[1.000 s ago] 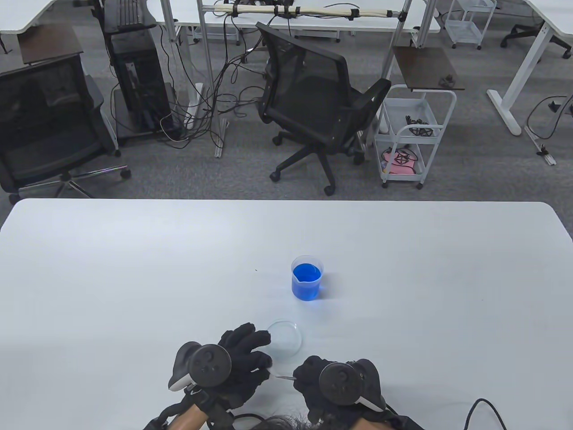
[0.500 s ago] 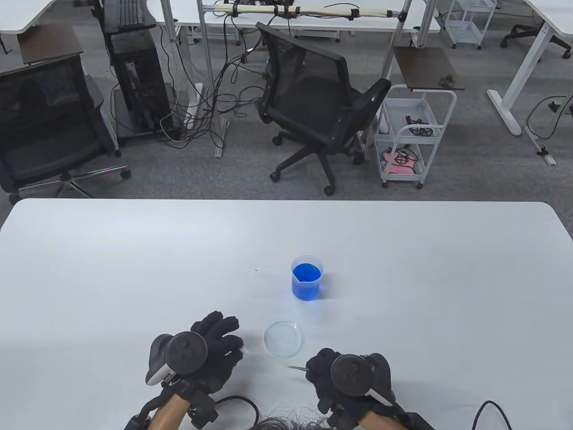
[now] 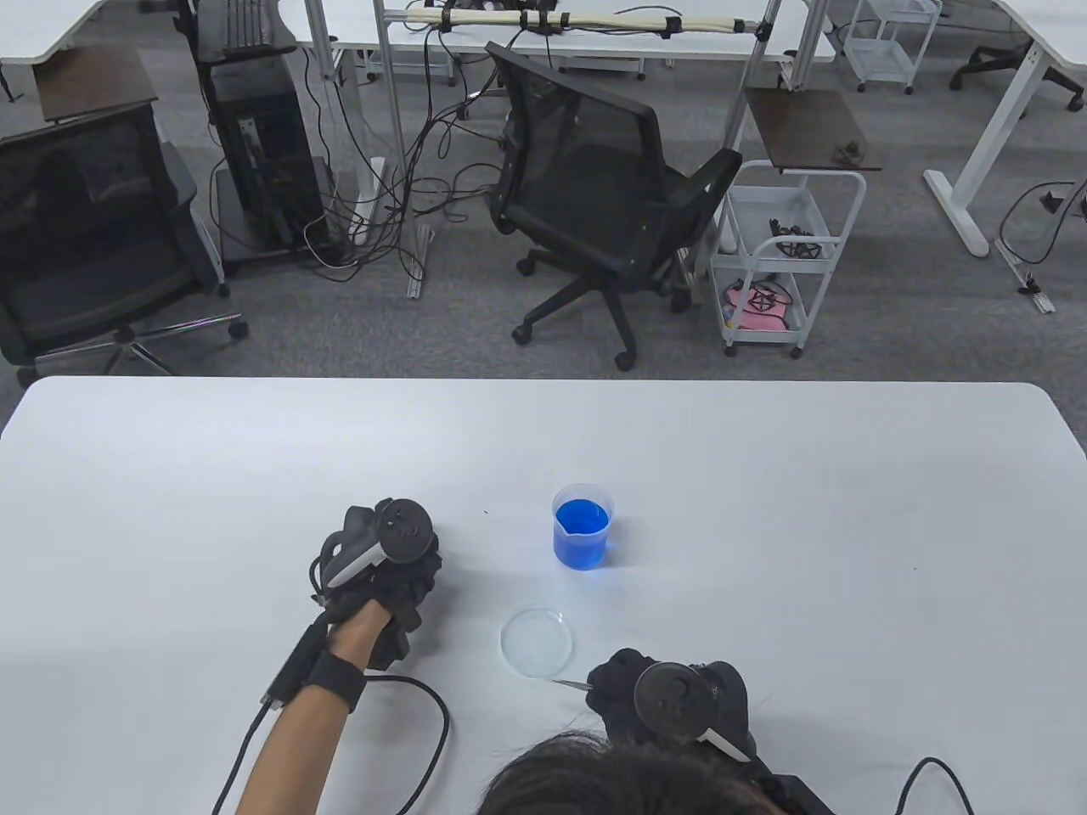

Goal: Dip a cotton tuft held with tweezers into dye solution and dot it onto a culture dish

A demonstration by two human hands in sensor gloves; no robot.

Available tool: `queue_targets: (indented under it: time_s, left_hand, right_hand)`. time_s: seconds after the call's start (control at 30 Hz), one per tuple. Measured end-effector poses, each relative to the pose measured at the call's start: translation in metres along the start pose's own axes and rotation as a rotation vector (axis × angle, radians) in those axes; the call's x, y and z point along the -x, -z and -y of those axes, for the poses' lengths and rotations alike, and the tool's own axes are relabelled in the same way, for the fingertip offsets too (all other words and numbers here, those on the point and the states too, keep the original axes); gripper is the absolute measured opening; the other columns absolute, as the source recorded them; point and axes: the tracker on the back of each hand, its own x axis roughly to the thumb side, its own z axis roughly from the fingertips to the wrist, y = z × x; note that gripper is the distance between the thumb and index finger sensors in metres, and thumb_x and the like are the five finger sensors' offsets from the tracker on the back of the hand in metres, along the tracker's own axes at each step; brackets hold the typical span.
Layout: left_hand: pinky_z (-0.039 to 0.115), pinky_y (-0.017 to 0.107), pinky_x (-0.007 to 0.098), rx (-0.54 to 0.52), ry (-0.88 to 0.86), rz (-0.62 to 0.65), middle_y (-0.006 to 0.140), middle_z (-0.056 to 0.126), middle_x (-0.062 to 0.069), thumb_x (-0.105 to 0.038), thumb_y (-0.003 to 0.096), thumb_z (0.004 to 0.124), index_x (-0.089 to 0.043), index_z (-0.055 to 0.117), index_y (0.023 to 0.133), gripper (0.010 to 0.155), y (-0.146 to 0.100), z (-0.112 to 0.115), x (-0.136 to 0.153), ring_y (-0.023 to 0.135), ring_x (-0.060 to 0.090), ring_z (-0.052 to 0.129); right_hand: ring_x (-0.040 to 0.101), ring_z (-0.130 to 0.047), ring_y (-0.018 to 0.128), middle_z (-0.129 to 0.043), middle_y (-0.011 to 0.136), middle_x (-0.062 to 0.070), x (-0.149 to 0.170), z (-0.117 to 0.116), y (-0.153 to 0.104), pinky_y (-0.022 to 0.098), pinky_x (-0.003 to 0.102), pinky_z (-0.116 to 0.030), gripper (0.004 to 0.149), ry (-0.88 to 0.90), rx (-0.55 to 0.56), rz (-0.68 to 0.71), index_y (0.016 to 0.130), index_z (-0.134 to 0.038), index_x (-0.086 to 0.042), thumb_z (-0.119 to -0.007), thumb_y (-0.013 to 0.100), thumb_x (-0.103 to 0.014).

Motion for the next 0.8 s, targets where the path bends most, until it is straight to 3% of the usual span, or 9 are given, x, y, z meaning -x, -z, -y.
queue_targets:
  time_s: [0.1, 0.23, 0.33, 0.53, 0.7, 0.8]
  left_hand:
    - [0.024, 0.066, 0.078, 0.051, 0.089, -0.039, 0.116, 0.054, 0.026, -0.027, 0.0551, 0.086, -0.007, 0.080, 0.089, 0.040, 0.017, 0.007, -0.001, 0.106, 0.054, 0.029]
    - [0.021, 0.067, 0.077, 0.035, 0.087, -0.068, 0.118, 0.043, 0.025, -0.029, 0.0543, 0.088, -0.007, 0.057, 0.100, 0.060, 0.023, 0.004, 0.000, 0.106, 0.054, 0.024]
    - [0.026, 0.067, 0.077, -0.007, 0.088, -0.059, 0.115, 0.056, 0.025, -0.026, 0.0535, 0.088, -0.008, 0.076, 0.090, 0.042, 0.025, 0.001, 0.002, 0.105, 0.055, 0.033]
    - [0.025, 0.067, 0.077, -0.012, -0.006, -0.070, 0.116, 0.056, 0.028, -0.017, 0.0568, 0.075, -0.005, 0.076, 0.097, 0.042, 0.021, -0.002, 0.007, 0.105, 0.056, 0.033]
    - [0.023, 0.067, 0.077, 0.044, -0.060, -0.089, 0.120, 0.044, 0.029, -0.013, 0.0560, 0.071, -0.009, 0.055, 0.110, 0.056, 0.015, -0.006, 0.011, 0.105, 0.056, 0.029]
    - [0.022, 0.066, 0.078, 0.110, -0.058, -0.100, 0.122, 0.035, 0.029, -0.020, 0.0580, 0.077, -0.017, 0.037, 0.115, 0.070, 0.011, -0.008, 0.012, 0.105, 0.057, 0.025]
  right_hand:
    - [0.016, -0.100, 0.016, -0.102, 0.053, 0.025, -0.001, 0.000, 0.000, 0.004, 0.032, -0.090, 0.039, 0.002, -0.020, 0.003, 0.049, -0.107, 0.000, -0.092, 0.025, -0.028]
    - [0.016, -0.100, 0.016, -0.102, 0.053, 0.024, -0.001, 0.000, 0.000, 0.004, 0.031, -0.091, 0.040, 0.007, -0.034, 0.007, 0.049, -0.107, 0.000, -0.092, 0.025, -0.028]
    - [0.016, -0.100, 0.016, -0.102, 0.053, 0.024, -0.002, -0.001, -0.001, 0.004, 0.031, -0.091, 0.040, 0.007, -0.041, 0.009, 0.049, -0.107, 0.000, -0.092, 0.025, -0.028]
    - [0.015, -0.100, 0.016, -0.102, 0.053, 0.024, -0.002, -0.001, -0.001, 0.004, 0.031, -0.091, 0.040, -0.001, -0.039, 0.010, 0.049, -0.107, 0.000, -0.092, 0.025, -0.028]
    - [0.016, -0.100, 0.016, -0.102, 0.054, 0.024, -0.002, 0.000, 0.000, 0.004, 0.032, -0.091, 0.040, -0.017, -0.033, 0.008, 0.049, -0.107, 0.000, -0.092, 0.025, -0.028]
    - [0.016, -0.100, 0.016, -0.102, 0.053, 0.024, -0.002, 0.001, 0.000, 0.004, 0.032, -0.091, 0.040, -0.031, -0.018, 0.007, 0.049, -0.107, 0.000, -0.092, 0.025, -0.028]
